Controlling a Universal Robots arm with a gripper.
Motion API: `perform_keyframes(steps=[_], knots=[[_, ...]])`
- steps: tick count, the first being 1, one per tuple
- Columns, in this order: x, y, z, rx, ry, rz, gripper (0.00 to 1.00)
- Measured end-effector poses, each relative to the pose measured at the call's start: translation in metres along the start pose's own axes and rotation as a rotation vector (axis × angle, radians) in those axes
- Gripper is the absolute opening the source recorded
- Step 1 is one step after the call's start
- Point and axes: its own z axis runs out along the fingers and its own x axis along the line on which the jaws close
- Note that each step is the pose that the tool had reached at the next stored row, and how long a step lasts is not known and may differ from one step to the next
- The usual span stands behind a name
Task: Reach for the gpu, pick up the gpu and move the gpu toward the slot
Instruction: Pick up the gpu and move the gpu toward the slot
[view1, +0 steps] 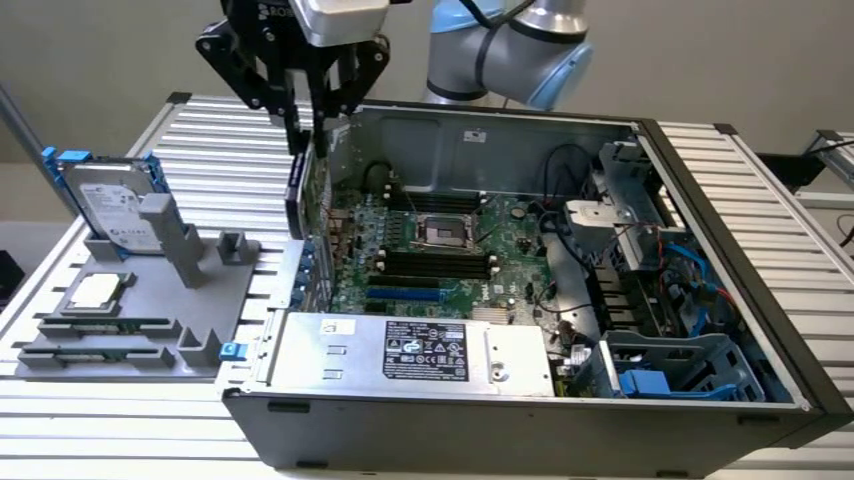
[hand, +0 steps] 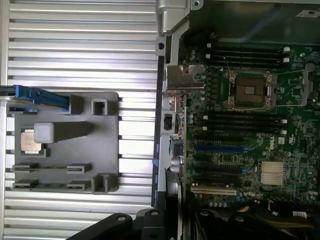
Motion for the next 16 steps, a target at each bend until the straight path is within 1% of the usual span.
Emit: perform_keyframes(steps=[3, 9, 12, 16], knots=[[-0.013, -0.0003, -0.0002, -0.0023, 0.0000, 0.000, 0.26], [-0.041, -0.0008, -0.0004, -0.0107, -0.0003, 0.000, 0.26], [-0.054, -0.0011, -0.0004, -0.0128, -0.0003, 0.000, 0.26], [-0.073, -0.0014, 0.0009, -0.0135, -0.0003, 0.000, 0.26]])
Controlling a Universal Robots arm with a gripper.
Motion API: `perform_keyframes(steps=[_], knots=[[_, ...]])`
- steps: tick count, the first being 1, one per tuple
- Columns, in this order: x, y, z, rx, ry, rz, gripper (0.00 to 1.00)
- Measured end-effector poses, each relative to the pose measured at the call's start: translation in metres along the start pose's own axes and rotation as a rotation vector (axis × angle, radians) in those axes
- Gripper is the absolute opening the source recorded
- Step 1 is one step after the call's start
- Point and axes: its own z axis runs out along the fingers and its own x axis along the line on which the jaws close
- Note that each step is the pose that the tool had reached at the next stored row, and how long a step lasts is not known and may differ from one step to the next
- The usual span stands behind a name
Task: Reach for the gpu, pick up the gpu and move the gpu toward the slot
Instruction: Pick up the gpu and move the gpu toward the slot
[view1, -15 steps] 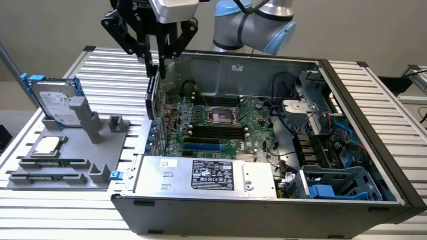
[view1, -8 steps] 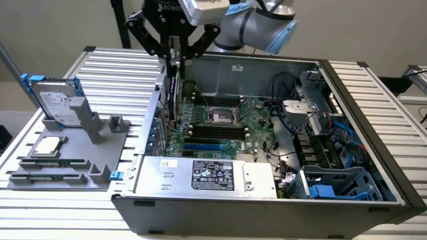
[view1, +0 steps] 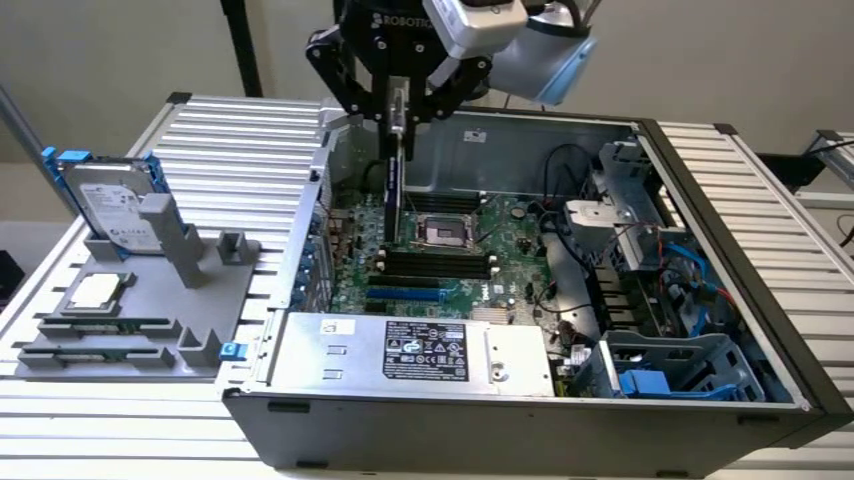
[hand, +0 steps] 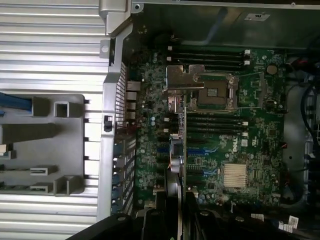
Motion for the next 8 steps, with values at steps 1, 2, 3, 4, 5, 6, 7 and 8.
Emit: perform_keyframes(steps=[1, 2, 3, 4, 5, 6, 7, 8], knots=[[-0.005, -0.0001, 0.0005, -0.0003, 0.0000, 0.000, 0.26], [-0.009, -0.0002, 0.0012, -0.0006, 0.0001, 0.000, 0.26], [-0.014, -0.0003, 0.0020, -0.0009, 0.0000, 0.000, 0.26], [-0.018, -0.0004, 0.0029, -0.0012, 0.0000, 0.001, 0.26], [-0.022, -0.0004, 0.0039, -0.0014, 0.0000, 0.001, 0.26], [-0.026, -0.0005, 0.0051, -0.0014, 0.0000, 0.002, 0.26], [-0.030, -0.0006, 0.0064, -0.0016, -0.0001, 0.002, 0.26], [-0.035, -0.0006, 0.0077, -0.0017, -0.0001, 0.002, 0.26]])
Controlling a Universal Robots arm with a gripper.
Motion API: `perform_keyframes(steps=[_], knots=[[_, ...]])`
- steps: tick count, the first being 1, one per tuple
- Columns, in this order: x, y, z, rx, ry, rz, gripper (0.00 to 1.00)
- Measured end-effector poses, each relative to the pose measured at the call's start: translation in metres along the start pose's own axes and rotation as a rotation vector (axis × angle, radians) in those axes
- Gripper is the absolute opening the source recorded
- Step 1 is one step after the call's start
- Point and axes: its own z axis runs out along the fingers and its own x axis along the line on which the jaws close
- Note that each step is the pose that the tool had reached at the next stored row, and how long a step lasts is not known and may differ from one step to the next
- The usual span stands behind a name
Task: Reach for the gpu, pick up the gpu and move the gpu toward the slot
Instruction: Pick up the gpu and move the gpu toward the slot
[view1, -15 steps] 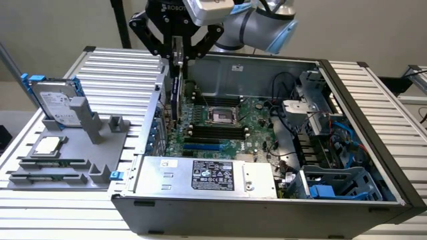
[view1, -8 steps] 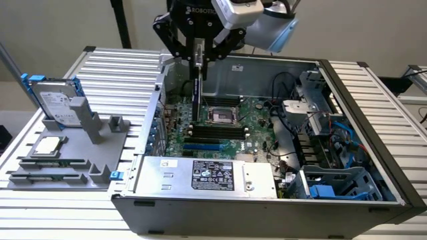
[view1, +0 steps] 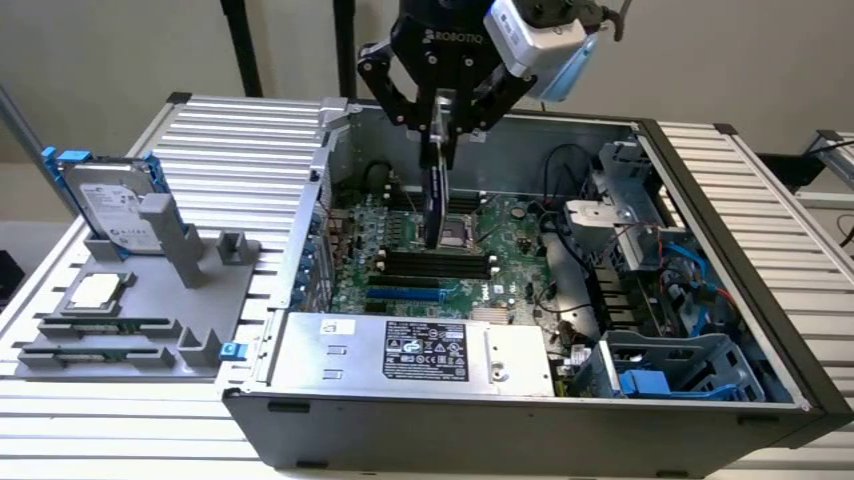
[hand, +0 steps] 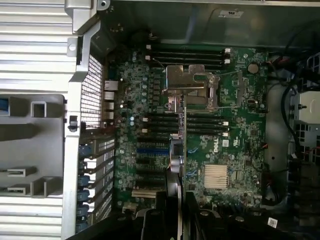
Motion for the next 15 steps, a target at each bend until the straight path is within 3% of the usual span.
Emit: perform_keyframes(steps=[7, 15], knots=[[-0.027, 0.0004, 0.0073, -0.0001, -0.0001, 0.004, 0.26], [-0.030, 0.0003, 0.0073, 0.0000, 0.0002, 0.004, 0.26]])
